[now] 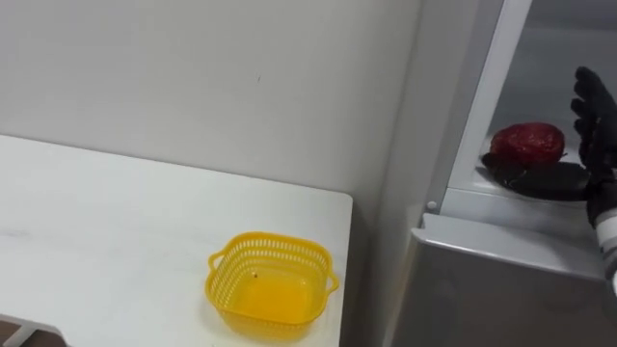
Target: Retrieve from the upper fridge
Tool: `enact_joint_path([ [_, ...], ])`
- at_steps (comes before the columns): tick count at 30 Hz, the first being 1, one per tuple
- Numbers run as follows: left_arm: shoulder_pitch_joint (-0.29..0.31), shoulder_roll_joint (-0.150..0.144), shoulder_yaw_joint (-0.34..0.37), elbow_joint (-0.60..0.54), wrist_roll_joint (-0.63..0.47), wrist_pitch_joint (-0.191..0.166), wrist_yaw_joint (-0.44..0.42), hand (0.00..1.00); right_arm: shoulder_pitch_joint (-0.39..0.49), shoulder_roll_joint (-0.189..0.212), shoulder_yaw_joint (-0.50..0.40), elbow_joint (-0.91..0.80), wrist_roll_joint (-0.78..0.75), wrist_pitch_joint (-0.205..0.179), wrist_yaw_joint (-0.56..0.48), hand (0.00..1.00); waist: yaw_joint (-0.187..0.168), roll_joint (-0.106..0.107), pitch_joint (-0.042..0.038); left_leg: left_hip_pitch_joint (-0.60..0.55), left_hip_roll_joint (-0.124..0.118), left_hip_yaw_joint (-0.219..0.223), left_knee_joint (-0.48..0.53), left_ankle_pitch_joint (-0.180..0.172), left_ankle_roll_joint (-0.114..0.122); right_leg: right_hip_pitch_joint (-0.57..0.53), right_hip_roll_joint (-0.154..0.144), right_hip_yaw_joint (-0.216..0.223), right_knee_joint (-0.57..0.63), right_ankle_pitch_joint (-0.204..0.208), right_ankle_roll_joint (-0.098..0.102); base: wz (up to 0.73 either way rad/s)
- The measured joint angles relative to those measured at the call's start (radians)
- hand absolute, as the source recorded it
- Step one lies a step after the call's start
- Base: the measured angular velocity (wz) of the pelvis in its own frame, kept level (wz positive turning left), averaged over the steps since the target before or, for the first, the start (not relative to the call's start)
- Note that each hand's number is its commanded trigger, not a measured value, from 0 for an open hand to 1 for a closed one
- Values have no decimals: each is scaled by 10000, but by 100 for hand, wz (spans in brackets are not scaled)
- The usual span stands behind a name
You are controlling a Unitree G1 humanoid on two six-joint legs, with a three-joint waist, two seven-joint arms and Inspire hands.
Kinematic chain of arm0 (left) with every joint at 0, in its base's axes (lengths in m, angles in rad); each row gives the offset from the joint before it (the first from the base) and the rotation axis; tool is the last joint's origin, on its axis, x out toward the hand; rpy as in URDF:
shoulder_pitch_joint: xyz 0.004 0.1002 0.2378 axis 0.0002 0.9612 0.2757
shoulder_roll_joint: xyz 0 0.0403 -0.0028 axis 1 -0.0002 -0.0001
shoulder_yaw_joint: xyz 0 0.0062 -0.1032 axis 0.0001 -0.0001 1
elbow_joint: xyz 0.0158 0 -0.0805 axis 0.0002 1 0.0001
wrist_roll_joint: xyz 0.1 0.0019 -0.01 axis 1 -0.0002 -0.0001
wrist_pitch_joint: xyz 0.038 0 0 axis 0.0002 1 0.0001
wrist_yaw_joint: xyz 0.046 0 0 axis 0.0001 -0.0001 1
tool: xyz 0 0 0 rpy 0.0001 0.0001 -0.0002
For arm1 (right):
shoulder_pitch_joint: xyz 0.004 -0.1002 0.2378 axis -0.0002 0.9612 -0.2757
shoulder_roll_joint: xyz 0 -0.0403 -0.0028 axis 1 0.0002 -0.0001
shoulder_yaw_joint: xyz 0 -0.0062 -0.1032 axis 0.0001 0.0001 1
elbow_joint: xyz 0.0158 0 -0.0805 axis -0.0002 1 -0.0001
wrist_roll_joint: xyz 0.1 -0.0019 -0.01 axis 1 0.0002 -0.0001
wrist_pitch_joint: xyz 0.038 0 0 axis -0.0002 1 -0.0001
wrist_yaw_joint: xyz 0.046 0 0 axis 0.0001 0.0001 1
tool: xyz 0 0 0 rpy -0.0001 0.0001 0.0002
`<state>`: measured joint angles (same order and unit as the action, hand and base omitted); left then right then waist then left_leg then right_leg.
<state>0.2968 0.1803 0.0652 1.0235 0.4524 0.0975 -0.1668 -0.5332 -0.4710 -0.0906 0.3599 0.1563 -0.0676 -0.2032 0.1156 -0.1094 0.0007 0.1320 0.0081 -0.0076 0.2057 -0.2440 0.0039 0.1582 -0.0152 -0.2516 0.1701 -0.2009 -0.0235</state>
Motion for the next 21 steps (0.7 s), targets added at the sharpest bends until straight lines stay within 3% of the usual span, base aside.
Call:
enact_joint_path([
  [6,7,121,-1,-23,-93,74,-18,0,-433,-282,345,1053,5,41,350,0,11,-166,-20,35,-17,-3,25,27,8,58,1,10,27,4,-6,0],
  [17,-43,212,-41,-21,-92,367,-42,0,-542,-325,355,1288,-28,78,759,3,-7,-151,14,-9,-22,-25,79,25,9,34,12,10,68,5,-8,0],
  [18,-63,220,-110,-22,-92,403,-43,0,-555,-337,383,1285,-29,128,777,37,-13,-152,14,-8,-24,-24,76,25,9,40,26,17,70,5,-7,0],
  [19,-102,211,-116,-22,-92,460,-42,0,-562,-357,395,1286,-46,164,835,80,-10,-151,14,-8,-26,-23,75,25,9,39,37,27,72,5,-7,0],
  [20,-113,209,-118,-22,-92,474,-40,0,-564,-375,401,1286,-54,176,873,100,-10,-151,14,-8,-26,-23,74,25,9,37,37,29,73,5,-8,0],
  [21,-116,211,-123,-24,-81,487,-33,0,-574,-414,413,1314,-54,183,975,100,-8,-146,16,-5,-26,-12,74,25,10,40,40,34,77,5,-7,0],
])
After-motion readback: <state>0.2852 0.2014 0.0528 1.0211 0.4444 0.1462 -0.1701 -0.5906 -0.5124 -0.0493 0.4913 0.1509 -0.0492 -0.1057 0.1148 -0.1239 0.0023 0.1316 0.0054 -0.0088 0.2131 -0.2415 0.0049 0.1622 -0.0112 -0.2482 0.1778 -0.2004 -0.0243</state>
